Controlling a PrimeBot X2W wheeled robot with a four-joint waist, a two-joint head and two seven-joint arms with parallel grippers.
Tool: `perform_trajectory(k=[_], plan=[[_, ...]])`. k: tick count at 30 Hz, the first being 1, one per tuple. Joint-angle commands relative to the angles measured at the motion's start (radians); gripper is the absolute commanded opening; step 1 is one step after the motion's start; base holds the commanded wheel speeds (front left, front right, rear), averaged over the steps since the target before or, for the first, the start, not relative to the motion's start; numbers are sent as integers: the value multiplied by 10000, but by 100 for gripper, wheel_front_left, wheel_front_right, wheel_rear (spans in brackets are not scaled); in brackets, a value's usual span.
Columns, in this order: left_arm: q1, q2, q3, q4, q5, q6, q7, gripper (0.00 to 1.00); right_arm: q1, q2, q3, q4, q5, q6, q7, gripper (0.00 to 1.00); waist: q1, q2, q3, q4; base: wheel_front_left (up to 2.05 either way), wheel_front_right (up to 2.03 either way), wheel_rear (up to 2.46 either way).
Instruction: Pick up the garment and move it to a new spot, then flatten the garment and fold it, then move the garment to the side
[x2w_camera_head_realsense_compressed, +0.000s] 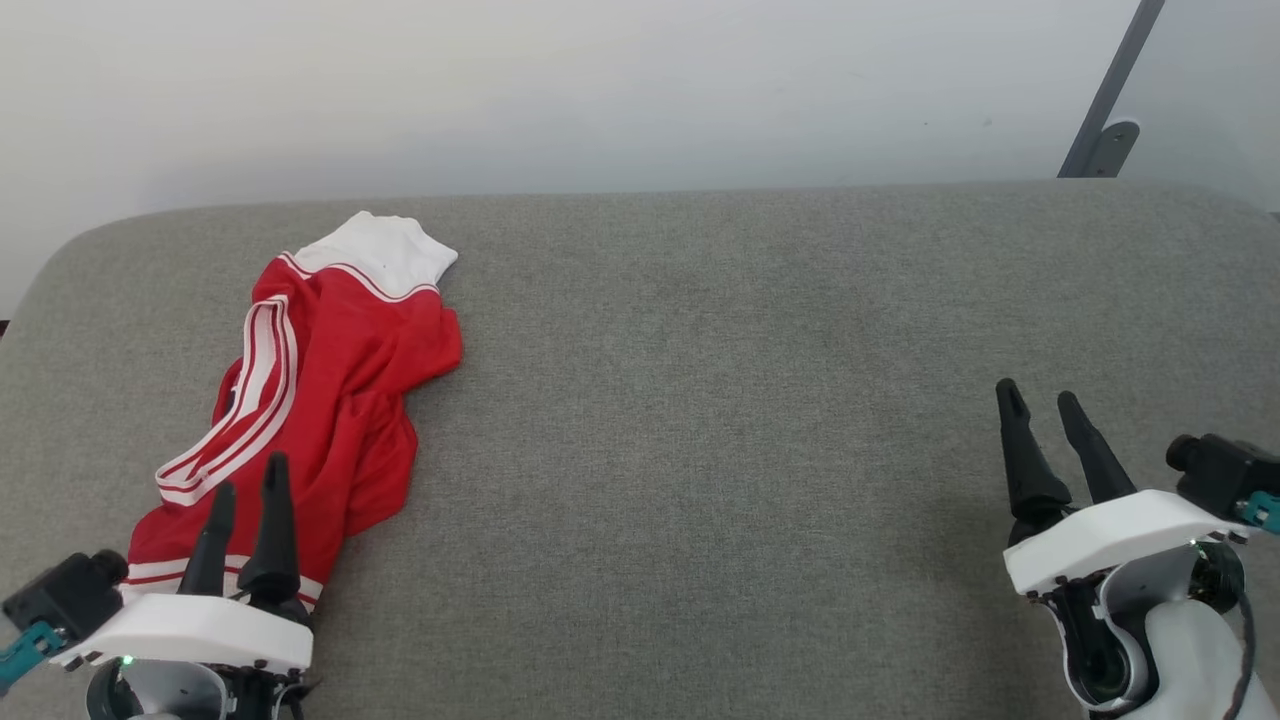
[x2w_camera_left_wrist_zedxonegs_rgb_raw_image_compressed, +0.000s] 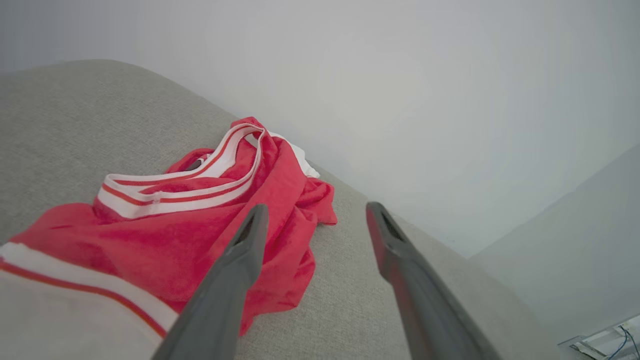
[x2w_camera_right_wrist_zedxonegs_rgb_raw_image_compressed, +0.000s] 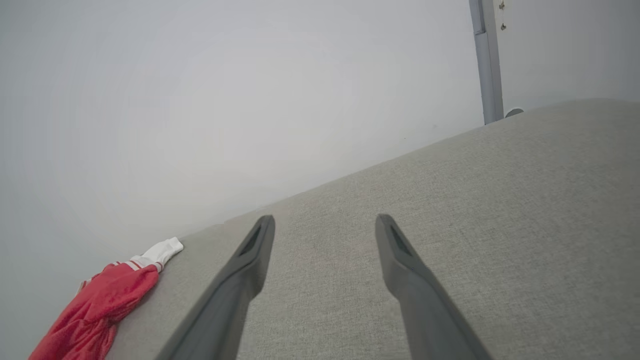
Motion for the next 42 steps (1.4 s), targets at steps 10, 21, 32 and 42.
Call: perform_trajectory(k=[10,21,32,42], plan=[[-213,341,-196,-168,1499,10,-394,100,-384,81,-90,79,-1871,5,-397,100,0,0,106,2,0,0,0],[-264,711,-261,-181,2216,12,-690,100,-639,178,-31,267,-3467,4,-704,100,0,0,285,-64,0,0,0],[-302,1036,-458,5,2791,14,-963,100,-720,388,-272,543,-4450,5,-949,100,0,0,445,-104,0,0,0],[-276,1215,-672,120,2995,16,-1201,100,-641,497,-477,511,-4441,5,-1193,100,0,0,485,-97,0,0,0]])
